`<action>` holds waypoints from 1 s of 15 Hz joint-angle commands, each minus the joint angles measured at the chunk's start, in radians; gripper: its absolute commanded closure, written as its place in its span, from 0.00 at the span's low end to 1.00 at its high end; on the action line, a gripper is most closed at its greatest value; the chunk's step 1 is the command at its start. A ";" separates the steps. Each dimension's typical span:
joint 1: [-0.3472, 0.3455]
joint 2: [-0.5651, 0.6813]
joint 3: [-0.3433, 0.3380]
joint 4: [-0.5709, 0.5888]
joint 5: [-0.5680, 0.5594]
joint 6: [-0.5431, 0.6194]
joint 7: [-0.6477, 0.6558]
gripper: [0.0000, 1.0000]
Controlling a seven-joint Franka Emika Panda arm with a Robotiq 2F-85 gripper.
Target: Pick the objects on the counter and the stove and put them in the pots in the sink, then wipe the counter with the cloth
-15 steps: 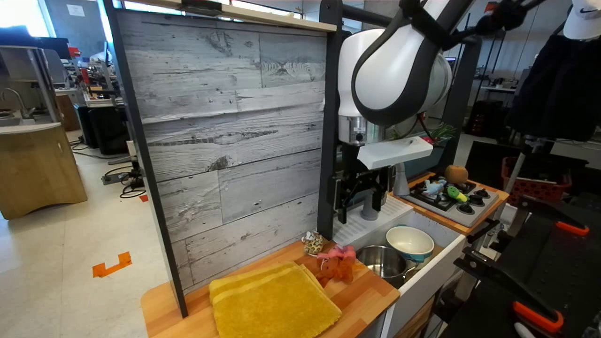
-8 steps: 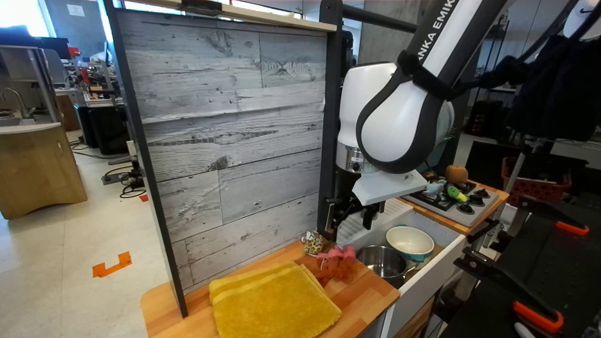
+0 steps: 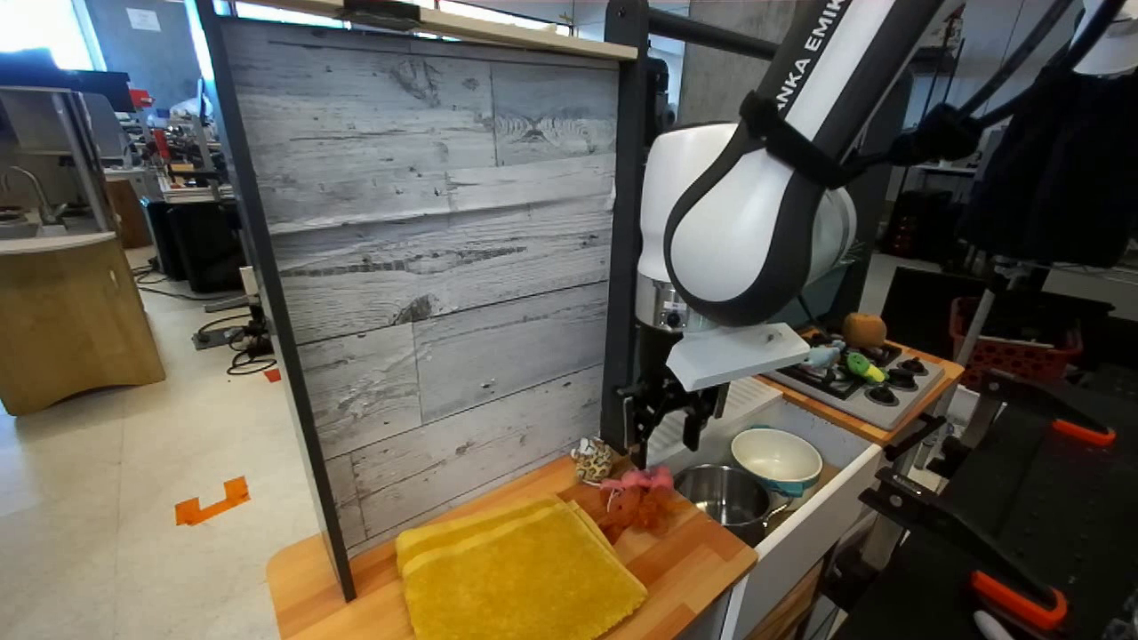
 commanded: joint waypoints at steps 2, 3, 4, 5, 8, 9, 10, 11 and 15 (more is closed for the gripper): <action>0.029 0.057 -0.037 0.059 0.016 0.012 -0.004 0.63; 0.027 0.068 -0.037 0.071 0.017 0.007 -0.006 0.70; 0.026 0.086 -0.038 0.087 0.017 0.004 -0.008 0.78; 0.023 0.098 -0.034 0.095 0.016 0.006 -0.014 0.37; 0.030 0.110 -0.029 0.093 0.013 0.047 -0.022 0.33; 0.031 0.108 -0.025 0.088 0.014 0.065 -0.027 0.25; 0.029 0.096 -0.017 0.069 0.015 0.084 -0.038 0.19; 0.029 0.091 -0.010 0.060 0.017 0.100 -0.045 0.10; 0.037 0.072 0.014 0.032 0.018 0.164 -0.077 0.00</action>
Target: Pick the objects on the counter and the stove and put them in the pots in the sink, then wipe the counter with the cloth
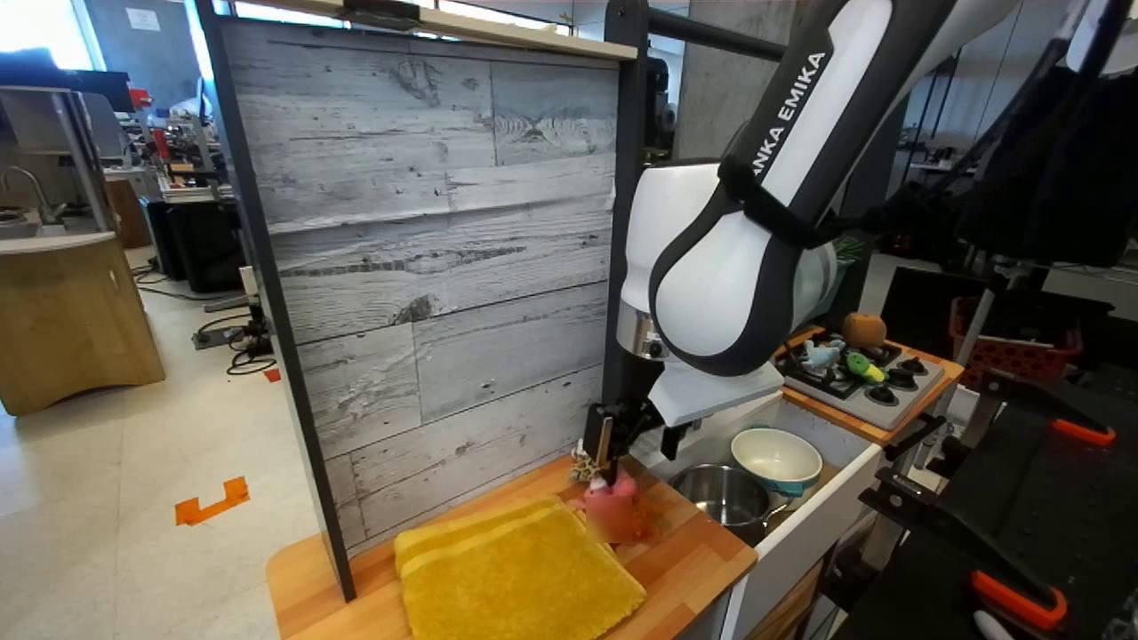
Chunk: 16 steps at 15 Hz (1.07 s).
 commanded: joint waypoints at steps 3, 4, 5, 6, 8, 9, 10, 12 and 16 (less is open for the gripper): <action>0.011 -0.008 0.028 -0.021 0.024 0.060 -0.053 0.00; 0.015 0.003 0.026 -0.005 0.024 0.051 -0.052 0.00; 0.015 0.018 0.026 0.018 0.027 0.028 -0.051 0.00; 0.017 0.032 0.023 0.040 0.029 0.012 -0.048 0.25; 0.022 0.048 0.018 0.062 0.028 0.003 -0.044 0.34; 0.021 0.051 0.022 0.066 0.028 0.004 -0.045 0.42; 0.028 0.053 0.019 0.068 0.026 0.011 -0.043 0.51; 0.038 0.062 0.014 0.084 0.023 0.016 -0.041 0.66; 0.027 0.090 0.041 0.135 0.030 0.007 -0.054 0.95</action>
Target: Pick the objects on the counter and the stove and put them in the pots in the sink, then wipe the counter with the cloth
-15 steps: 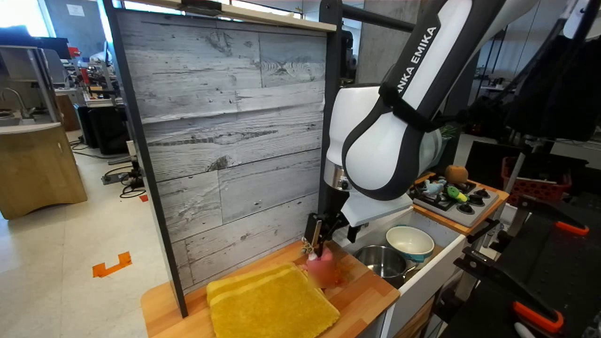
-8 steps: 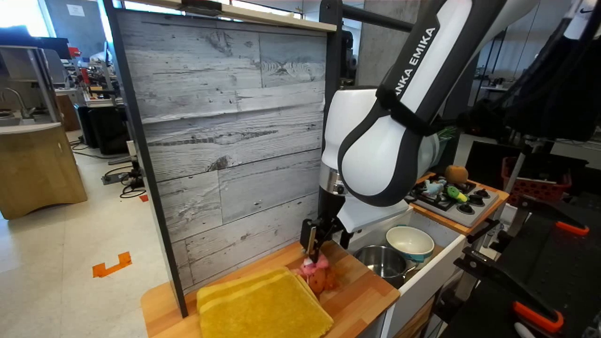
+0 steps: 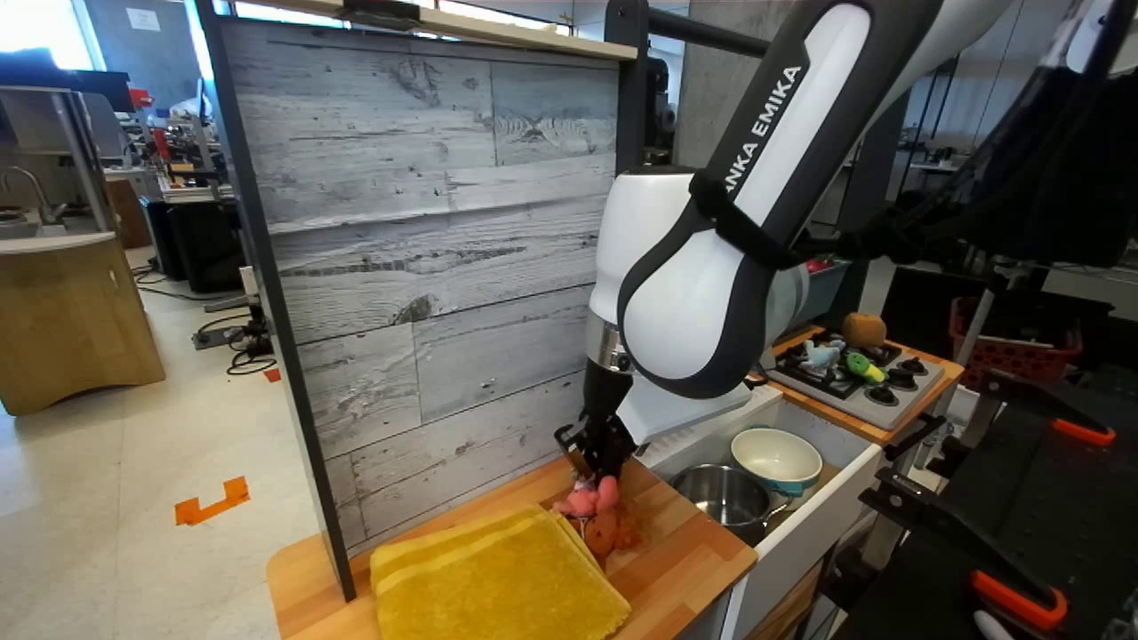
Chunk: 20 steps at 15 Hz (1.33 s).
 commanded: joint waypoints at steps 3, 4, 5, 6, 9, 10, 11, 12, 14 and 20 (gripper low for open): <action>-0.019 0.056 0.032 0.086 0.038 -0.027 -0.033 1.00; -0.024 0.058 0.035 0.089 0.042 -0.027 -0.034 1.00; -0.029 0.053 0.036 0.085 0.047 -0.028 -0.032 1.00; -0.030 0.035 0.034 0.061 0.052 -0.024 -0.028 1.00; -0.033 -0.094 0.044 -0.121 0.071 0.015 -0.022 1.00; -0.033 -0.139 0.046 -0.186 0.079 0.006 -0.022 1.00; -0.033 -0.173 0.046 -0.228 0.084 -0.016 -0.019 1.00; -0.026 -0.208 0.034 -0.278 0.091 -0.022 -0.006 1.00; 0.014 -0.273 -0.023 -0.386 0.096 0.075 0.035 1.00; 0.209 -0.421 -0.381 -0.656 0.117 0.234 0.085 1.00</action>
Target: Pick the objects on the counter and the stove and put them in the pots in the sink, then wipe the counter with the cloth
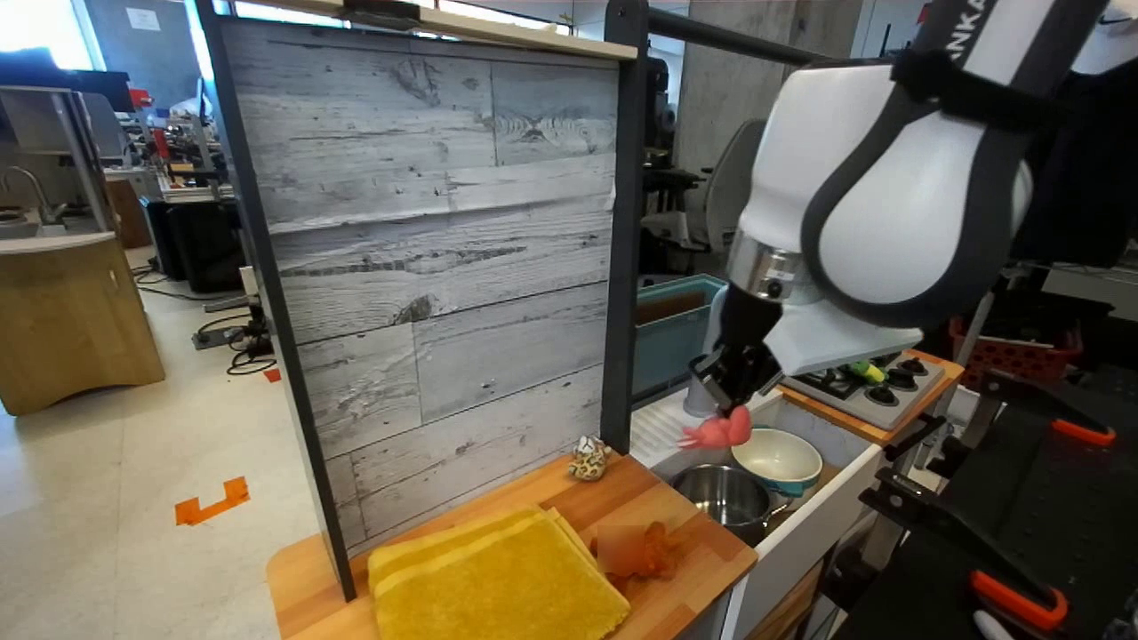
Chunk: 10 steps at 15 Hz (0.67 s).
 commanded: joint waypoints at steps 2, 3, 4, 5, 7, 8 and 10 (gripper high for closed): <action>0.098 -0.050 -0.226 -0.132 0.044 0.003 -0.011 1.00; 0.089 -0.044 -0.243 -0.133 0.045 0.008 -0.018 1.00; 0.069 -0.045 -0.244 -0.128 0.045 0.016 -0.026 1.00; 0.054 -0.050 -0.244 -0.118 0.047 0.006 -0.029 1.00; 0.029 -0.064 -0.230 -0.092 0.048 -0.021 -0.033 1.00; 0.017 -0.068 -0.218 -0.073 0.047 -0.044 -0.035 1.00; 0.000 -0.065 -0.194 -0.025 0.038 -0.113 -0.033 1.00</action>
